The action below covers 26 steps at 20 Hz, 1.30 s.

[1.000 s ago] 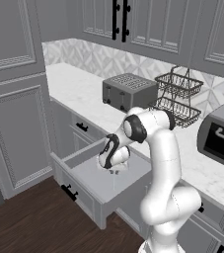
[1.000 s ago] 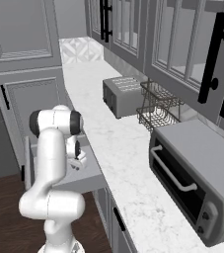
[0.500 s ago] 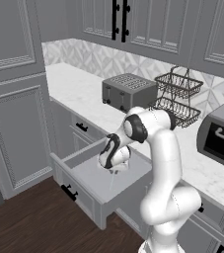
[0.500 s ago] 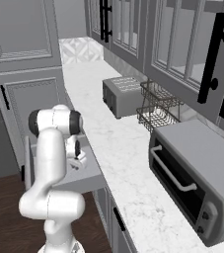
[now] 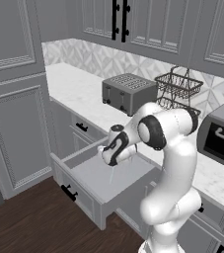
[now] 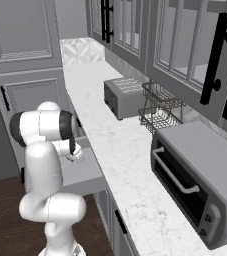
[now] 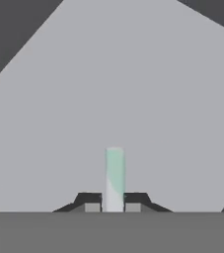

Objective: Take a straw from the drawer in front and place it inside the glass cup on the dining counter.

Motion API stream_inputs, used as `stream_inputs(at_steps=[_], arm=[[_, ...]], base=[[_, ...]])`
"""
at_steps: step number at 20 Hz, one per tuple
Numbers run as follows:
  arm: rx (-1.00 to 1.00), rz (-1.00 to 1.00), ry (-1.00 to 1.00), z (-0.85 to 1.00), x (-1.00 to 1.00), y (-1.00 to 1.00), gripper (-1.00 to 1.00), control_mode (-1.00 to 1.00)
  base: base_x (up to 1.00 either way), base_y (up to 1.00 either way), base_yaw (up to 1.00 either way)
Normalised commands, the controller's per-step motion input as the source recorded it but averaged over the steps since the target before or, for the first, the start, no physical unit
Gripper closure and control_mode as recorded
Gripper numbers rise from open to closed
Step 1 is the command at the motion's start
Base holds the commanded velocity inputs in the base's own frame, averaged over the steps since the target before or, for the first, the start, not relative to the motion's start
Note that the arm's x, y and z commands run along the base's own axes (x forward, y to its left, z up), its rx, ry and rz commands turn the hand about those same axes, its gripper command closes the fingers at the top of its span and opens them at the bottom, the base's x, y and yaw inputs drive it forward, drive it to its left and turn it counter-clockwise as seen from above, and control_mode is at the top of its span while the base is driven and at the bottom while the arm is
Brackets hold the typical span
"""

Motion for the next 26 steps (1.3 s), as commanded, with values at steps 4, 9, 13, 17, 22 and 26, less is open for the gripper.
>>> stream_inputs(at_steps=[4,9,13,17,22,26], arm=[[0.08,0.00,-0.01,1.00,0.00,0.00,1.00,-1.00],[0.04,0.00,0.00,1.00,-0.10,0.00,1.00,-1.00],[0.00,0.04,-0.01,1.00,-0.40,0.02,1.00,-1.00],[-0.01,0.10,-0.10,1.00,-0.61,0.06,1.00,-1.00],[-0.04,0.12,-0.16,1.00,-0.63,0.00,1.00,-1.00],[-0.10,0.15,-0.12,1.00,-0.43,0.00,1.00,-1.00]], base=[[0.00,0.00,0.00],[0.00,0.00,0.00],[0.00,0.00,0.00],[0.00,0.00,0.00],[0.00,0.00,0.00],[0.00,0.00,0.00]])
